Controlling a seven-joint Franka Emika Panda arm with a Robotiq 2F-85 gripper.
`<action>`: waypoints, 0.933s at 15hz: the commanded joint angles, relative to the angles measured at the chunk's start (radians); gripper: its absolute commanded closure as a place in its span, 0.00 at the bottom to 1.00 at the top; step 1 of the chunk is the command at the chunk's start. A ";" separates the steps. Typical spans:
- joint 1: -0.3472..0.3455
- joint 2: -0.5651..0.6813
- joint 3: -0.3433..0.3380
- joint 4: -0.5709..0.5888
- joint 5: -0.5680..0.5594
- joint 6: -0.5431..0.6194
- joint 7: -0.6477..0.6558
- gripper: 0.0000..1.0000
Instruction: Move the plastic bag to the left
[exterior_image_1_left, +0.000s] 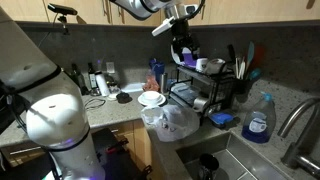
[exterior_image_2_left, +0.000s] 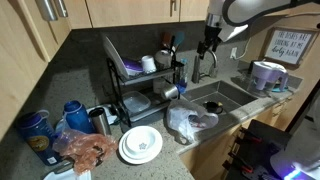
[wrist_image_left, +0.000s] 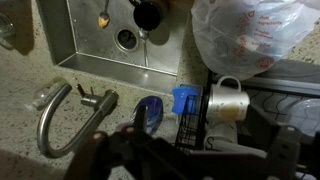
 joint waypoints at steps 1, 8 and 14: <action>0.025 0.002 -0.021 0.003 -0.010 -0.005 0.008 0.00; 0.028 -0.001 -0.019 -0.004 -0.005 -0.001 0.012 0.00; 0.084 0.013 0.023 -0.049 0.038 0.015 0.132 0.00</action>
